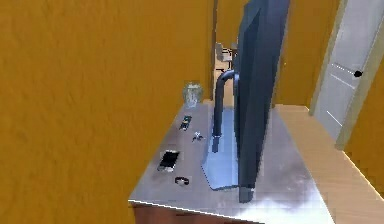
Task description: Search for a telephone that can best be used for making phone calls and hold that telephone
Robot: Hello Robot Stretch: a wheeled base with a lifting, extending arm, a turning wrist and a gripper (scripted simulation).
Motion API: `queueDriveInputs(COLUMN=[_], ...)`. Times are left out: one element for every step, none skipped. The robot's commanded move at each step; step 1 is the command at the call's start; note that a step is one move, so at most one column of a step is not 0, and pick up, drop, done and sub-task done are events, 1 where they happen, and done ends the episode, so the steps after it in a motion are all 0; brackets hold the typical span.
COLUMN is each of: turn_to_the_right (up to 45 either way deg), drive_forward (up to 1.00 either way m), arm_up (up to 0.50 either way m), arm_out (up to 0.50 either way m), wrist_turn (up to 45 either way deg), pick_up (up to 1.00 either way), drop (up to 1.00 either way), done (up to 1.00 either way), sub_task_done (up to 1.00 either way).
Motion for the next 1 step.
queueDriveInputs(turn_to_the_right=[0.0], drive_forward=[0.1], arm_up=[0.0], arm_out=[0.0], wrist_turn=[0.0], pick_up=[0.0], drop=[0.0], done=[0.0], sub_task_done=[0.0])
